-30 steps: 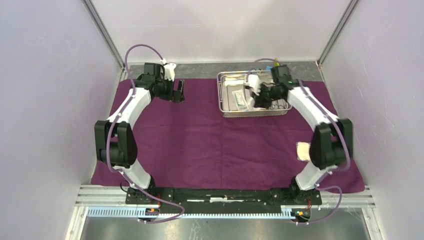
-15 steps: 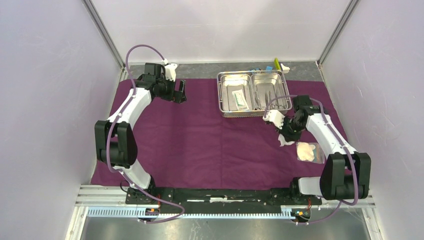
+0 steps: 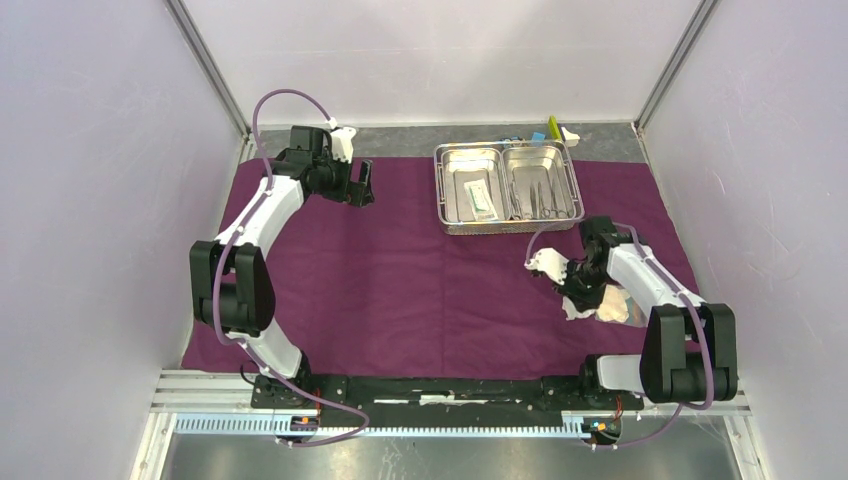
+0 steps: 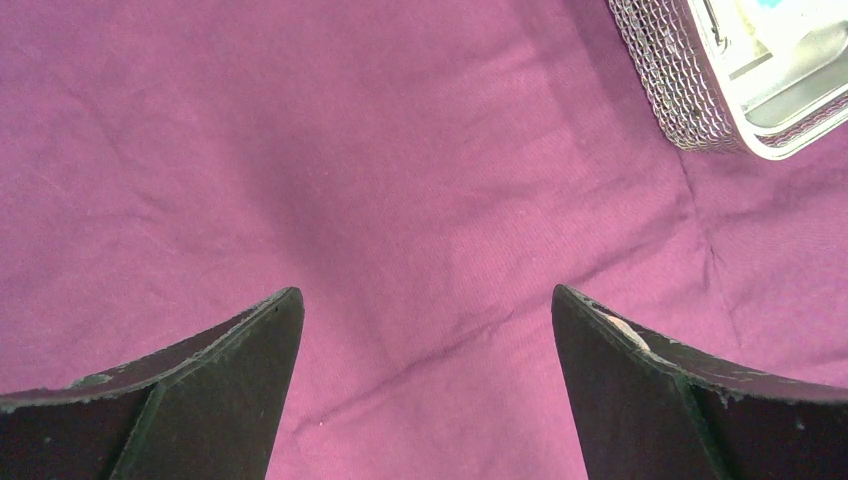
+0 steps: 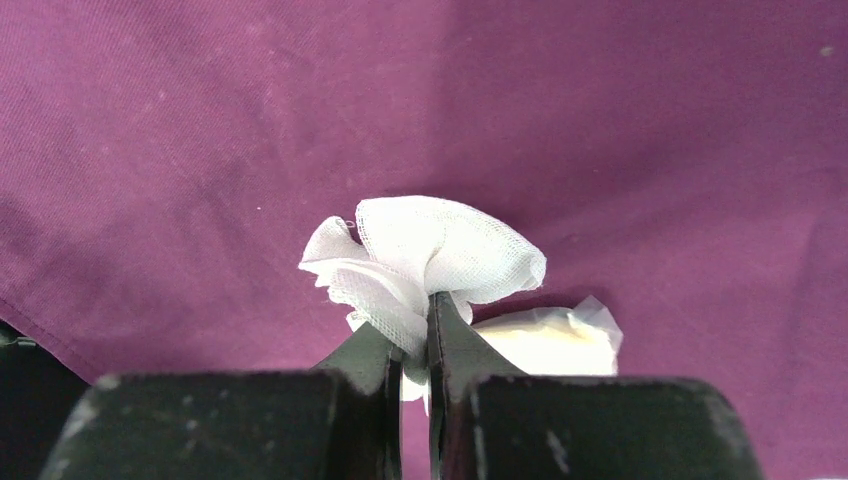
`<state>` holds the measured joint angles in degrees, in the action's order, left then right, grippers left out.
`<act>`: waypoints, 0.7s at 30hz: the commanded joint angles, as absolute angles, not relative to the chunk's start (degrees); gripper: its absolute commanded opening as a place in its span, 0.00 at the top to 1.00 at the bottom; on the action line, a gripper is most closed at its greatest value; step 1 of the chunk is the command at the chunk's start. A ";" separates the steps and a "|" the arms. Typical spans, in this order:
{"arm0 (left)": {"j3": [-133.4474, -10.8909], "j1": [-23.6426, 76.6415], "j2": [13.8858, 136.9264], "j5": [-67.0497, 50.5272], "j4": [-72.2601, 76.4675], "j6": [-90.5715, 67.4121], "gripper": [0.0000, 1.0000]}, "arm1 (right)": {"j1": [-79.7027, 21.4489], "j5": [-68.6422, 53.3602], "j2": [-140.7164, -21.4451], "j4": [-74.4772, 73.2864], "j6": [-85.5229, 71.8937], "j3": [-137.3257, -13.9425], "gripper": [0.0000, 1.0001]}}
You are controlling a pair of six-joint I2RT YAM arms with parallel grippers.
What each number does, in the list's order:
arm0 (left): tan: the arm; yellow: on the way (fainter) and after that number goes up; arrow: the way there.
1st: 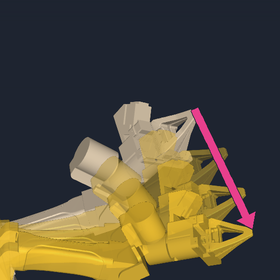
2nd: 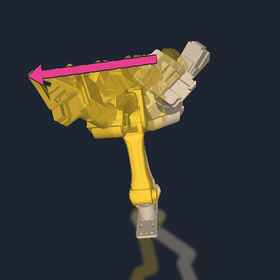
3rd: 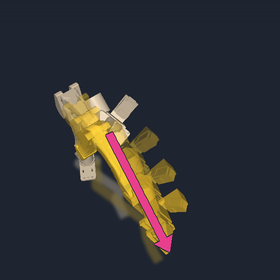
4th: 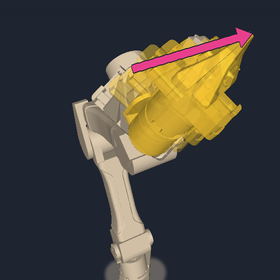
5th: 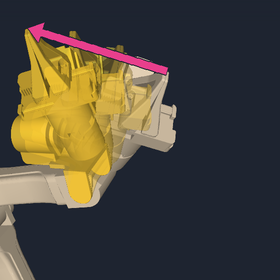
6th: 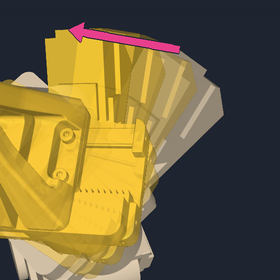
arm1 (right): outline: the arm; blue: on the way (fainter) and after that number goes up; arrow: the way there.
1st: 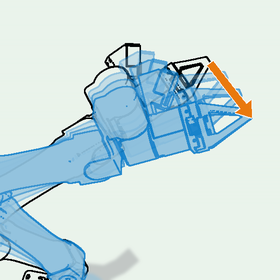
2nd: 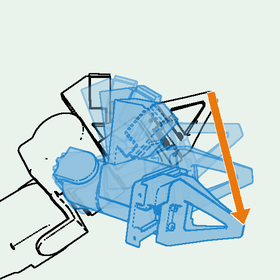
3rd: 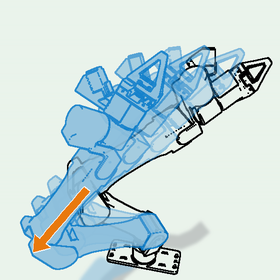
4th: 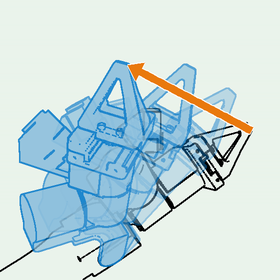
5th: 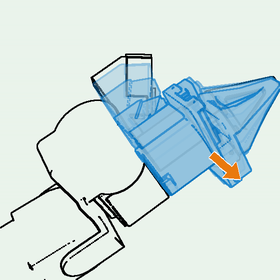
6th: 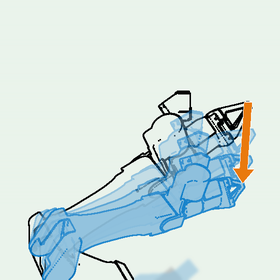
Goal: Open and lay out the surgical kit
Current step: Place the medical item in the surgical kit.
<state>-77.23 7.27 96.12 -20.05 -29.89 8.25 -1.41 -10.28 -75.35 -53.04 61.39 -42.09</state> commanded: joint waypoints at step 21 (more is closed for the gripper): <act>-79.49 8.00 96.81 -19.42 -30.74 8.39 0.00 | -1.76 -10.20 -73.44 -53.33 64.96 -43.73 0.41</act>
<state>-77.25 7.55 96.40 -19.57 -30.48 8.25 -1.61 -8.38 -74.28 -51.72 62.57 -39.66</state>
